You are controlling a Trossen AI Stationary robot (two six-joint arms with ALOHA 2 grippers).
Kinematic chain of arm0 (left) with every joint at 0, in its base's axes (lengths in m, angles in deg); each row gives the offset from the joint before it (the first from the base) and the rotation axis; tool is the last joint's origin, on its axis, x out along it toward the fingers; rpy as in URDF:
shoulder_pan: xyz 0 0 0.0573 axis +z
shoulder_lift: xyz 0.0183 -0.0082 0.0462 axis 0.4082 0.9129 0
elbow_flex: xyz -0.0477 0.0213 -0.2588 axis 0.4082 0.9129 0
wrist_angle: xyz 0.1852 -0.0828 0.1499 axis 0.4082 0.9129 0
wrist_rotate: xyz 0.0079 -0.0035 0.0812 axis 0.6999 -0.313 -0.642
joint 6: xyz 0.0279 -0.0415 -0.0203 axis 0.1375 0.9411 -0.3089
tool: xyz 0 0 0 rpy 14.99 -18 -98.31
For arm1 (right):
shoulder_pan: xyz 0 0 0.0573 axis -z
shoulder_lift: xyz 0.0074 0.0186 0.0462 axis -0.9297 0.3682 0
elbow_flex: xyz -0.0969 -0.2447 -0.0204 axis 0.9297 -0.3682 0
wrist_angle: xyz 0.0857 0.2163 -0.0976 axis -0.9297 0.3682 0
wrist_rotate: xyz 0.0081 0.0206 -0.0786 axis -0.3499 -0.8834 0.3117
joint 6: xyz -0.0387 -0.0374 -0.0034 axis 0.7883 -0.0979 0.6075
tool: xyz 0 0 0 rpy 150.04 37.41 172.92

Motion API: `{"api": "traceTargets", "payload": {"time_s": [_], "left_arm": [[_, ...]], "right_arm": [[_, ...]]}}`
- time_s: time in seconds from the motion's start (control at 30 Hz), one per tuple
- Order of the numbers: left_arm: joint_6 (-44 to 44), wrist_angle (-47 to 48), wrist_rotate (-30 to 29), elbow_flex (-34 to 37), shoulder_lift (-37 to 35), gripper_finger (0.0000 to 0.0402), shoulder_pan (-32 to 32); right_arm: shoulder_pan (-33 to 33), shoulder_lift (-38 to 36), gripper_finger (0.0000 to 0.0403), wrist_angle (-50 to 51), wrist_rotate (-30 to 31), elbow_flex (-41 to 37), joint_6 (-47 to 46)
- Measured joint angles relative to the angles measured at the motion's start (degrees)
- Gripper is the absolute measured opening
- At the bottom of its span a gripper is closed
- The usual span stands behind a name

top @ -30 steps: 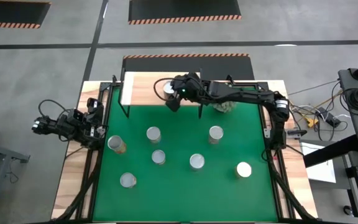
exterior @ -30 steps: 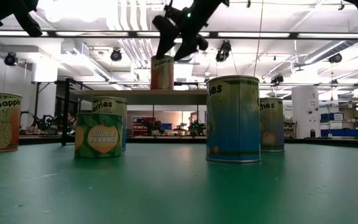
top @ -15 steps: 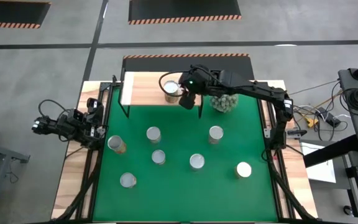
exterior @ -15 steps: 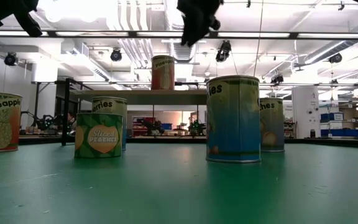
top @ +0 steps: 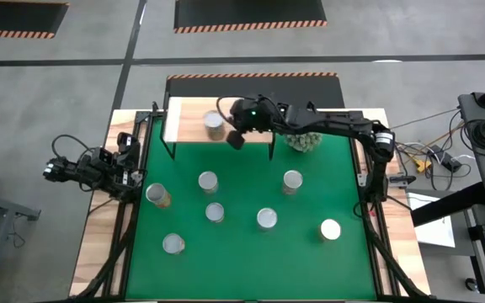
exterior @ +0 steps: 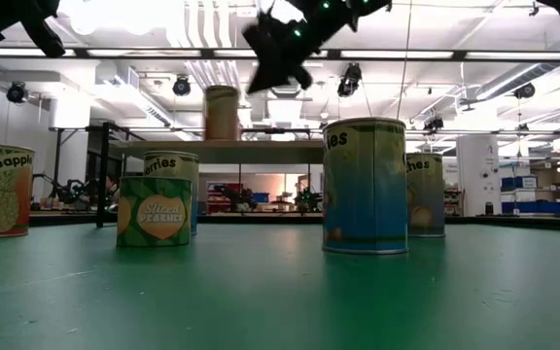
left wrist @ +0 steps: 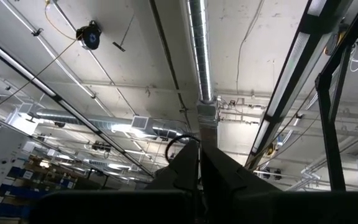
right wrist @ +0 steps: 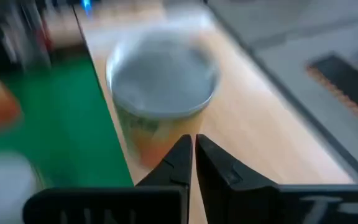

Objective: Pick and place cans onto a shelf
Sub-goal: Put the right canned pineapple on the shelf

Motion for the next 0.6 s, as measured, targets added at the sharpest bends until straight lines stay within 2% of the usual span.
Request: {"api": "traceTargets", "payload": {"time_s": [0.1,0.33,0.47,0.6], "left_arm": [[-0.70,0.00,-0.02,0.00,0.00,0.0000,0.00],[-0.50,0.62,-0.04,0.00,0.01,0.0000,-0.02],[-0.38,2.10,-0.02,-0.02,0.40,0.0000,0.00],[3.05,2.92,0.23,-1.69,4.81,0.0000,0.00]], "right_arm": [[-0.37,-0.38,0.0009,-3.41,-0.32,-0.53,-0.57],[-3.92,-4.80,0.0009,11.45,-2.99,-3.59,3.98],[-8.08,-9.70,0.0009,12.24,0.12,-12.05,4.10],[-13.36,-17.73,0.0009,5.10,5.70,-23.91,4.40]]}}
